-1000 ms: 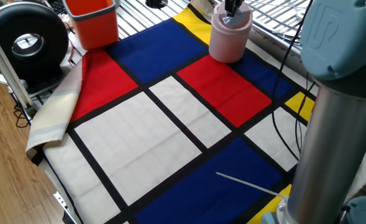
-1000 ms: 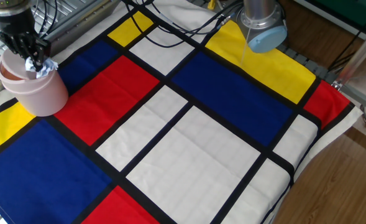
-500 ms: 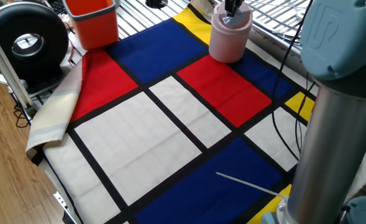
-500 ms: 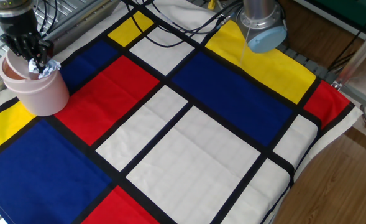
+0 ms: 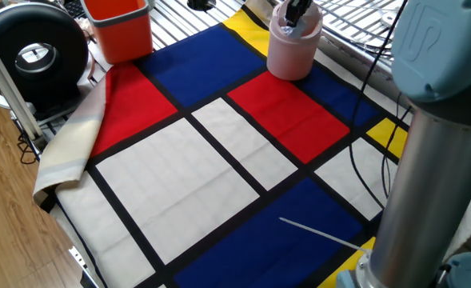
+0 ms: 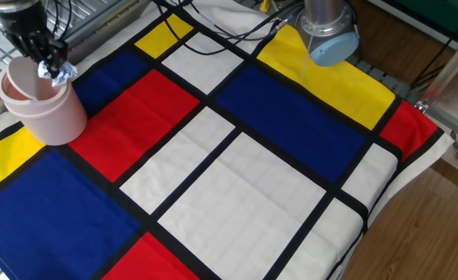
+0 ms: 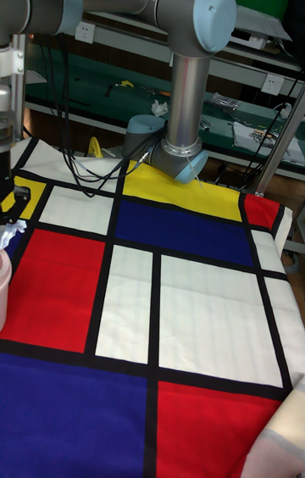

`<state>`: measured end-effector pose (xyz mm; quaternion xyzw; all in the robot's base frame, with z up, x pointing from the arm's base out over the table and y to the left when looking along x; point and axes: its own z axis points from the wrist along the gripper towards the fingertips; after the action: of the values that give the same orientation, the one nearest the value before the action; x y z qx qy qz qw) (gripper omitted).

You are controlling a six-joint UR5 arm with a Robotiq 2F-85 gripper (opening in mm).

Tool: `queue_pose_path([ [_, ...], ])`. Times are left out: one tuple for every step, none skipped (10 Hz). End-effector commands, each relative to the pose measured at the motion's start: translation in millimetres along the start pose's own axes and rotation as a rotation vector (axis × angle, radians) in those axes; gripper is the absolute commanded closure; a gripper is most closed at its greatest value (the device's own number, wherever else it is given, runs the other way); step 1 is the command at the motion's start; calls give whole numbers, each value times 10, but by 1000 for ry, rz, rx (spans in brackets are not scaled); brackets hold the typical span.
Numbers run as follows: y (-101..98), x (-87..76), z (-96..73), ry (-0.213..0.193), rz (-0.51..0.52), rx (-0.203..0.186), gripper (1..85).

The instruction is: Put the garbage in the trash can

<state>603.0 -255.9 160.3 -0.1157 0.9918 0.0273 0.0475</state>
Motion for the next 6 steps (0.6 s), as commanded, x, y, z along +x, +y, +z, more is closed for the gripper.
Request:
queue_pose_path([
  [-95, 129, -30, 8, 23, 22, 847],
  [-112, 114, -5, 4, 18, 27, 847],
  [-110, 78, 48, -5, 13, 27, 847],
  [-101, 45, 99, -12, 9, 23, 847],
  [-97, 17, 111, -10, 9, 26, 847],
  [-96, -12, 101, -7, 5, 30, 847],
])
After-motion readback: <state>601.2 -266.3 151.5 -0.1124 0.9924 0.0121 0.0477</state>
